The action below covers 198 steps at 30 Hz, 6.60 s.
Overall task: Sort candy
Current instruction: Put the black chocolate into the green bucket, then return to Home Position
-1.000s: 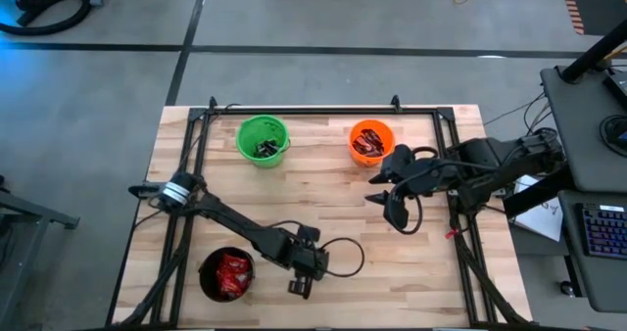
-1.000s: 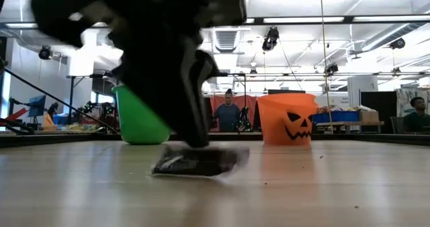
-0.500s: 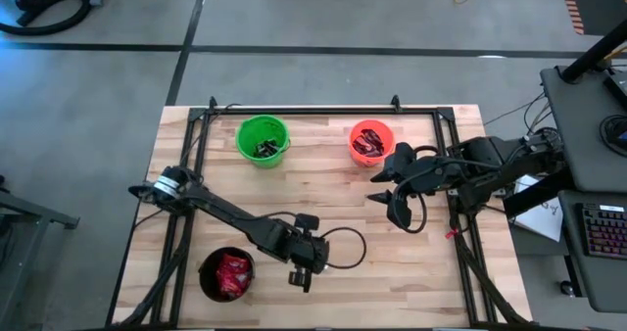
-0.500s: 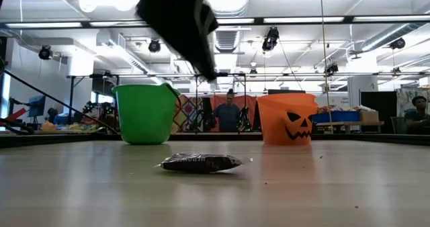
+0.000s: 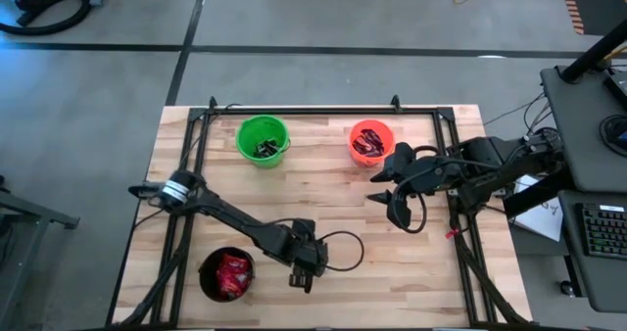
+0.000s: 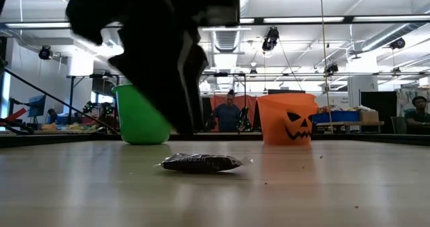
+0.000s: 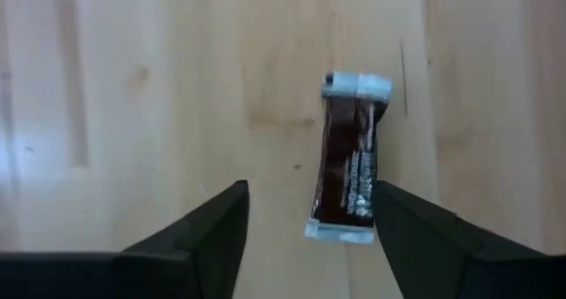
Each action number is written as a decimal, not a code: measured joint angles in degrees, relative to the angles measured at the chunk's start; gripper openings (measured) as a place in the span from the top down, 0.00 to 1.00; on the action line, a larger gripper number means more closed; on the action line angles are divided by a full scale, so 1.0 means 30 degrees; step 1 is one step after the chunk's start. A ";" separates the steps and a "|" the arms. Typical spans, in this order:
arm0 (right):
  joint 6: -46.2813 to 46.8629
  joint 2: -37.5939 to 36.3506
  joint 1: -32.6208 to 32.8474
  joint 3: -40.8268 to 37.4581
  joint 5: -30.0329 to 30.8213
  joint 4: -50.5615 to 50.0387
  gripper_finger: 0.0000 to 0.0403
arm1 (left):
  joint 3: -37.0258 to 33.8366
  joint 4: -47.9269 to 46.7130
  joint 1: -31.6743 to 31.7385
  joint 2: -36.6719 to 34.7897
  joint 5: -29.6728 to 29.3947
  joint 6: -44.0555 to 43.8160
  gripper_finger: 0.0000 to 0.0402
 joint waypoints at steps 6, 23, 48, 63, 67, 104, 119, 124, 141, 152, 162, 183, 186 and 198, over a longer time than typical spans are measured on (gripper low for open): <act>-0.0013 0.0007 0.0000 0.0000 0.0206 -0.0023 0.49 | -0.0370 0.1558 -0.0090 0.0516 0.1123 0.0250 0.43; -0.0189 0.0007 -0.0013 0.0000 0.0554 -0.0019 0.49 | -0.0330 0.1688 -0.0424 0.2248 0.1093 -0.0531 0.73; -0.0350 0.0029 -0.0044 0.0000 0.0977 -0.0583 0.49 | 0.1478 -0.0718 -0.0062 0.1596 0.0270 0.2447 0.91; -0.0989 -0.0254 -0.0044 0.0000 0.0984 -0.0771 0.49 | 0.0813 -0.1898 0.1115 -0.1930 -0.1640 0.3446 0.91; -0.1056 -0.0483 -0.0044 0.0000 0.0991 -0.1108 0.49 | 0.0511 -0.2552 0.1953 -0.4011 -0.2053 0.3424 0.91; -0.7742 -0.0432 -0.5879 0.0000 0.6630 0.9706 0.49 | -0.9062 0.0600 1.7334 -1.6463 0.0147 0.3171 0.91; -0.6976 0.0080 -1.0375 0.0000 0.2943 0.9252 0.49 | -1.0246 0.0983 1.8308 -1.4818 0.2127 0.2950 0.91; -0.6630 0.0080 -1.0338 0.0000 0.2936 0.8634 0.49 | -1.0246 0.0901 1.8308 -1.4757 0.2143 0.2499 0.86; -0.8653 -0.2255 -0.9406 -0.4026 -0.0268 1.1117 0.51 | -1.0268 0.0383 1.6606 -1.9902 0.4366 0.4455 0.60; -0.3341 -0.5358 -0.8335 -0.7153 -0.0664 1.2123 0.58 | -1.0239 0.1869 1.3412 -2.6413 0.3146 -0.2900 0.60; -0.7242 -0.6451 -0.6478 -0.8743 -0.0738 1.1465 0.59 | -1.1380 0.3871 1.3291 -2.9400 0.5272 -0.2887 0.60; -0.8755 -2.0884 -0.5377 -2.0311 -0.0537 1.4997 0.59 | -1.9839 1.0087 1.3296 -3.8599 0.6824 -0.1287 0.60; -0.8800 -2.3267 -0.5377 -2.1347 -0.0560 1.5083 0.59 | -2.0349 1.0331 1.3303 -3.8542 0.6965 -0.0717 0.60; -0.8908 -2.3329 -0.5377 -2.2675 -0.0542 1.5178 0.59 | -2.7202 2.1994 1.3310 -3.8816 0.9211 -0.2076 0.60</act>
